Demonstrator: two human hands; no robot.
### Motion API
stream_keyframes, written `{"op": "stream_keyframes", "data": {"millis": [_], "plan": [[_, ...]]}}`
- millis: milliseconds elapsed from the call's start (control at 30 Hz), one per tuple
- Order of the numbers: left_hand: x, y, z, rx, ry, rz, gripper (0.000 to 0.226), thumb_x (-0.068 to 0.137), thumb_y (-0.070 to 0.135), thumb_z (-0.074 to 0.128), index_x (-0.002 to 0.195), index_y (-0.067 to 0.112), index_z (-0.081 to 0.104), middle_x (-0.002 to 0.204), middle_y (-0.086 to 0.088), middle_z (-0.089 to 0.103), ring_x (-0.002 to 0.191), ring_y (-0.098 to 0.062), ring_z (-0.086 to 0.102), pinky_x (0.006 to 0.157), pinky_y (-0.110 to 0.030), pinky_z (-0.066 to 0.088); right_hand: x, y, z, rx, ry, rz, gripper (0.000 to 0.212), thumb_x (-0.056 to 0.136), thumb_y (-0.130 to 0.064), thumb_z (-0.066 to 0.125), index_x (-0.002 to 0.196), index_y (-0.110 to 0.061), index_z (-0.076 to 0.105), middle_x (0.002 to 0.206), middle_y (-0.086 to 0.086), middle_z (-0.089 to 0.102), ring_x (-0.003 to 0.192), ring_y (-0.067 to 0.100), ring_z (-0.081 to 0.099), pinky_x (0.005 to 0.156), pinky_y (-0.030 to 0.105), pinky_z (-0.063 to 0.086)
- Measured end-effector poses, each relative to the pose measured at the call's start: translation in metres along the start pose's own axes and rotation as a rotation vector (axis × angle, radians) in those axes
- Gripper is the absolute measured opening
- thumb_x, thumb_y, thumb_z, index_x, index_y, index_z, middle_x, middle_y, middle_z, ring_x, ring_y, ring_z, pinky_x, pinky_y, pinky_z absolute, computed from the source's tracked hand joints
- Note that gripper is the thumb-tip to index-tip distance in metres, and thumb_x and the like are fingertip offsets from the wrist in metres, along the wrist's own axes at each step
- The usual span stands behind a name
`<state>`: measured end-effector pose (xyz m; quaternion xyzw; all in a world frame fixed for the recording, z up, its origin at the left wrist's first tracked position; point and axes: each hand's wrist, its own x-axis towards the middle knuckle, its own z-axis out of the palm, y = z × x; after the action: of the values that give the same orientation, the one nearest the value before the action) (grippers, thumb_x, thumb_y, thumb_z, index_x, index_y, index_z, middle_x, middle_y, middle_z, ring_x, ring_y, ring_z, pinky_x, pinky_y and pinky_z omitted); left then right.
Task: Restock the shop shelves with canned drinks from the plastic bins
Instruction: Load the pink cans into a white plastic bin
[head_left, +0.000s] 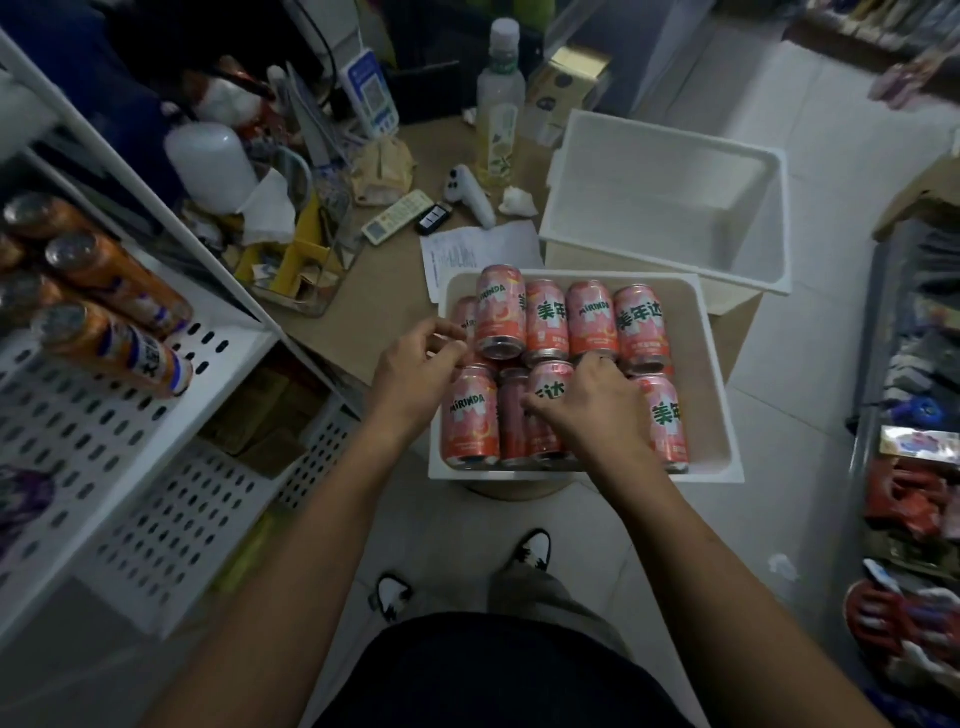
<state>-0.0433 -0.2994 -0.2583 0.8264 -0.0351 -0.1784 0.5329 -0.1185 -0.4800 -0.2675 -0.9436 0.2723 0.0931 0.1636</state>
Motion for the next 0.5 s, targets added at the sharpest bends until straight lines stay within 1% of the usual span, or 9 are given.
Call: {"op": "stream_keyframes", "data": {"millis": [67,100,200,267,300,367,433,500], "plan": [[-0.001,-0.007,-0.002,-0.016,0.012,-0.014,0.01,0.097,0.02,0.059,0.095,0.029,0.064,0.089,0.001,0.068,0.078,-0.013,0.065,0.071,-0.03,0.05,-0.003,0.0,0.0,0.01,0.016,-0.007,0.083,0.08,-0.07,0.066,0.13,-0.007,0.046,0.129,0.013,0.053,0.111,0.035,0.059,0.087,0.043,0.048],[-0.002,-0.01,-0.003,-0.027,0.017,-0.026,0.011,0.097,0.019,0.059,0.094,0.029,0.063,0.089,0.001,0.068,0.078,-0.013,0.065,0.072,-0.03,0.051,-0.005,0.002,-0.001,0.02,0.041,-0.005,0.082,0.08,-0.072,0.064,0.128,-0.008,0.047,0.127,0.011,0.053,0.11,0.034,0.059,0.085,0.042,0.048],[-0.006,-0.022,-0.008,-0.052,0.045,-0.062,0.008,0.098,0.019,0.059,0.101,0.023,0.065,0.091,0.001,0.068,0.078,-0.013,0.064,0.071,-0.03,0.049,-0.01,0.014,-0.012,0.105,0.18,0.071,0.071,0.082,-0.077,0.056,0.118,-0.015,0.053,0.108,0.005,0.059,0.093,0.027,0.059,0.073,0.035,0.045],[-0.009,-0.03,-0.012,-0.074,0.067,-0.091,0.009,0.098,0.019,0.059,0.105,0.021,0.065,0.094,-0.001,0.069,0.08,-0.014,0.065,0.07,-0.029,0.048,-0.01,0.032,-0.024,0.202,0.273,0.162,0.064,0.083,-0.075,0.058,0.113,-0.019,0.057,0.099,0.003,0.065,0.083,0.023,0.06,0.067,0.032,0.044],[-0.011,-0.034,-0.014,-0.08,0.075,-0.104,0.009,0.099,0.019,0.059,0.105,0.021,0.065,0.095,-0.001,0.069,0.081,-0.013,0.065,0.069,-0.029,0.047,-0.008,0.042,-0.031,0.244,0.309,0.201,0.06,0.083,-0.072,0.06,0.113,-0.021,0.058,0.097,0.003,0.067,0.081,0.023,0.061,0.065,0.031,0.043],[-0.013,-0.038,-0.015,-0.076,0.096,-0.114,0.009,0.1,0.019,0.058,0.106,0.02,0.065,0.095,-0.001,0.069,0.079,-0.012,0.065,0.067,-0.029,0.047,-0.004,0.064,-0.043,0.286,0.365,0.246,0.057,0.085,-0.068,0.06,0.119,-0.021,0.06,0.097,0.003,0.07,0.083,0.024,0.062,0.069,0.033,0.046],[-0.012,-0.039,-0.014,-0.066,0.113,-0.113,0.01,0.1,0.02,0.057,0.106,0.019,0.065,0.095,-0.002,0.069,0.079,-0.012,0.066,0.069,-0.03,0.049,0.001,0.082,-0.052,0.306,0.389,0.271,0.059,0.087,-0.067,0.059,0.123,-0.02,0.06,0.098,0.004,0.07,0.086,0.025,0.062,0.072,0.035,0.048],[-0.008,-0.037,-0.011,-0.057,0.117,-0.103,0.008,0.1,0.022,0.057,0.103,0.024,0.064,0.097,-0.003,0.069,0.082,-0.016,0.066,0.073,-0.035,0.052,0.005,0.094,-0.056,0.329,0.391,0.297,0.06,0.088,-0.067,0.059,0.123,-0.019,0.059,0.1,0.005,0.07,0.084,0.024,0.059,0.071,0.034,0.046]]}}
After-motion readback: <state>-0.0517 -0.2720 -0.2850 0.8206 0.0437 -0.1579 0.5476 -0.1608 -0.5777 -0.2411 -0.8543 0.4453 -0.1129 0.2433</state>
